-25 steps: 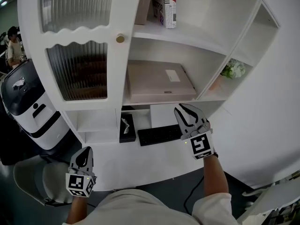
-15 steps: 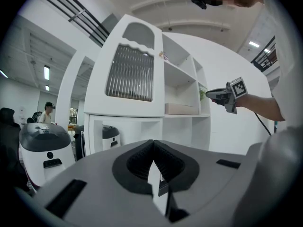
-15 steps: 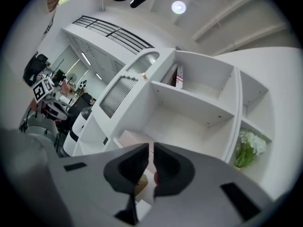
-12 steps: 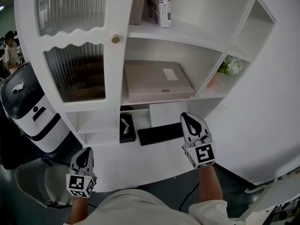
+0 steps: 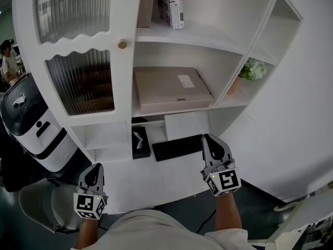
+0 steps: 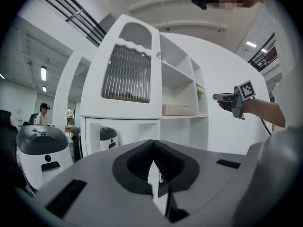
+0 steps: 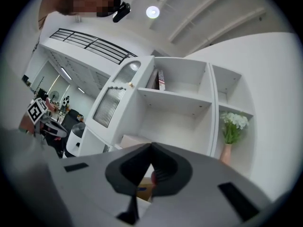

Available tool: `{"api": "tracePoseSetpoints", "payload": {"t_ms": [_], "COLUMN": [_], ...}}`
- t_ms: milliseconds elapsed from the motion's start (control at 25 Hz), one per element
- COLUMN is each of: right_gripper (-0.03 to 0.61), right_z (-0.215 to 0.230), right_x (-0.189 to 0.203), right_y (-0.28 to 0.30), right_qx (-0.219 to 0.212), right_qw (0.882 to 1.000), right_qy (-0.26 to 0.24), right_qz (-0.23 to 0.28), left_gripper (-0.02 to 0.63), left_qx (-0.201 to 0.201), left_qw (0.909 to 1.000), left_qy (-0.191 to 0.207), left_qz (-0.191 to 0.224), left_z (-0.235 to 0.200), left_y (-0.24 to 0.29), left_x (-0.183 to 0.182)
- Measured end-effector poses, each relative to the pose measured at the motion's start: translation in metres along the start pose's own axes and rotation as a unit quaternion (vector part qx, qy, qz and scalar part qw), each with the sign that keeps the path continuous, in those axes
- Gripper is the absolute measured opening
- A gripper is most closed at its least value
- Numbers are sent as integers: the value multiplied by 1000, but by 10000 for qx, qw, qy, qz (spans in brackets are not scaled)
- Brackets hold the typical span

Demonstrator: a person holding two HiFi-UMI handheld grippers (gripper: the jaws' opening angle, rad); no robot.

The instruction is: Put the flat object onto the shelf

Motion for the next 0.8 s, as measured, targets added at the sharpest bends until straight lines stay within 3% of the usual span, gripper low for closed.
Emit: {"api": "tracePoseSetpoints", "payload": {"t_ms": [400, 800], "right_gripper": [2, 2], "right_z": [2, 2], "right_x": [19, 26], "right_y": [-16, -24], "right_qx": [73, 149], "right_qw": [9969, 9956], "right_qy": [774, 907], "right_qz": [118, 166], "left_gripper": [2, 2], "left_qx": [25, 59], "left_qw": [10000, 9999], "left_qy": [75, 106], "left_qz": [-34, -15], "left_z": [3, 9], "left_y": [0, 2], "left_x": [-2, -5]}}
Point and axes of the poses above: the fingertips, and each gripper's own axes: y forward along the fingers, z to its right, x out of its underside, the point moved 7 cm from there along -y, backward along the fingers, and after that the axes turned 14 degrees about -z, right-handed, at the moved point
